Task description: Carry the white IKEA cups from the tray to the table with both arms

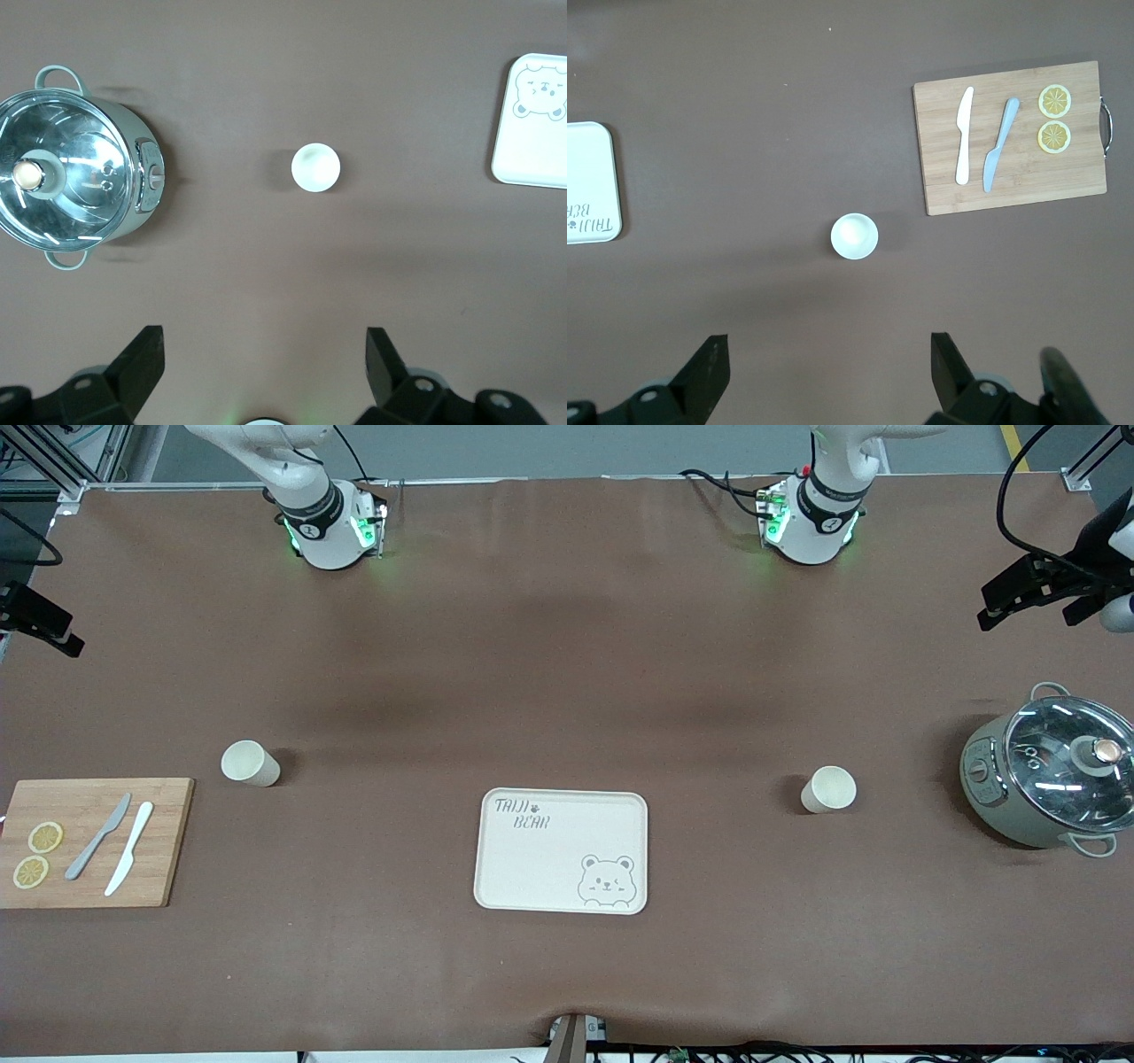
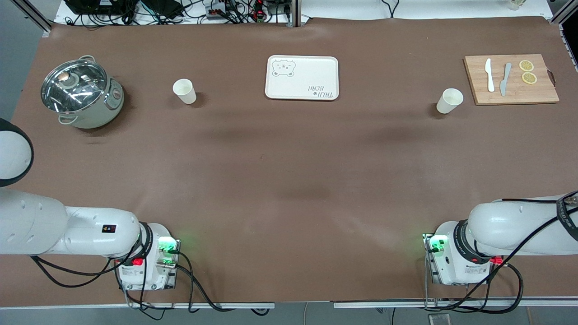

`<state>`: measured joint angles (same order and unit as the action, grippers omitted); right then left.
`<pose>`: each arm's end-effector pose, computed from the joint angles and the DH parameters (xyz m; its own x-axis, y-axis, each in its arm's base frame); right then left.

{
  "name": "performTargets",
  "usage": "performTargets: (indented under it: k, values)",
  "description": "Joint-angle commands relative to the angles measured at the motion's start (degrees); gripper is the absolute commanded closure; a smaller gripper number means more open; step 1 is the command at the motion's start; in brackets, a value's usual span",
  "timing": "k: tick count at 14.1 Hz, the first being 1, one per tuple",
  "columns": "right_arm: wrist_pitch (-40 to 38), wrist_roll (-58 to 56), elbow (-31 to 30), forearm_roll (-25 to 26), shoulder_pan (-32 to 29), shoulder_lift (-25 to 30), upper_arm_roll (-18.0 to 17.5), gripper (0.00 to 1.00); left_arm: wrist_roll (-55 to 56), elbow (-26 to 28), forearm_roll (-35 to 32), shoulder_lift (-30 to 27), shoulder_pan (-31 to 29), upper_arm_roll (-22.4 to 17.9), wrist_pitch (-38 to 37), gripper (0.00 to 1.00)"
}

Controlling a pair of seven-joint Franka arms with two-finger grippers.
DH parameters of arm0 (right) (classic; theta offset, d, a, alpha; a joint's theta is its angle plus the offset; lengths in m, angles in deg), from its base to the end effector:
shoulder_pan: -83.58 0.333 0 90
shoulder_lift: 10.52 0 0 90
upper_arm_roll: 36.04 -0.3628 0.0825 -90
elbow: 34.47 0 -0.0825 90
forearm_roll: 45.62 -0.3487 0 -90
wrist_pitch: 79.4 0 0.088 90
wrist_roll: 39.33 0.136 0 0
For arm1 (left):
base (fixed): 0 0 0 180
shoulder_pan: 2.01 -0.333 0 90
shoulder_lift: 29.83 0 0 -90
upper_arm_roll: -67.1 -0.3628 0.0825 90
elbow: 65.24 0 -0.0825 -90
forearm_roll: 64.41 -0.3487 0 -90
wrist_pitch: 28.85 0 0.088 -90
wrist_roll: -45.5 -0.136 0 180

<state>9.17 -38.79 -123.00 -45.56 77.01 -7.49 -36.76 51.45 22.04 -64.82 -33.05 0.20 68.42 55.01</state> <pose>0.4969 -0.0508 0.6782 0.9924 -0.1112 0.0536 -0.1114 -0.9938 0.0012 0.4869 -0.0294 0.6817 0.9991 0.0430 -0.0026 0.0430 -0.9990 -0.0087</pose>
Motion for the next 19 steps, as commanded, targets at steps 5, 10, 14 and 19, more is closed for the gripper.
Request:
performTargets:
  k: [5,10,14,19]
  values:
    - [-0.86,0.69,0.82,0.29,-0.73,-0.22,-0.34,0.0,-1.03,-0.71,0.23,0.76,-0.1,-0.26,-0.1,0.0]
    - [-0.86,0.6,0.82,0.29,-0.81,-0.22,-0.34,0.0,-1.2,-0.71,0.23,0.84,-0.19,-0.26,-0.1,0.0]
    - [-0.86,0.69,0.82,0.29,-0.9,-0.31,-0.34,0.0,-1.12,-0.62,0.32,0.84,-0.36,-0.34,-0.1,0.0]
    - [-0.94,0.6,0.73,0.29,-0.9,-0.31,-0.25,0.0,-1.03,-1.5,0.32,2.43,-0.27,-0.26,0.25,0.0]
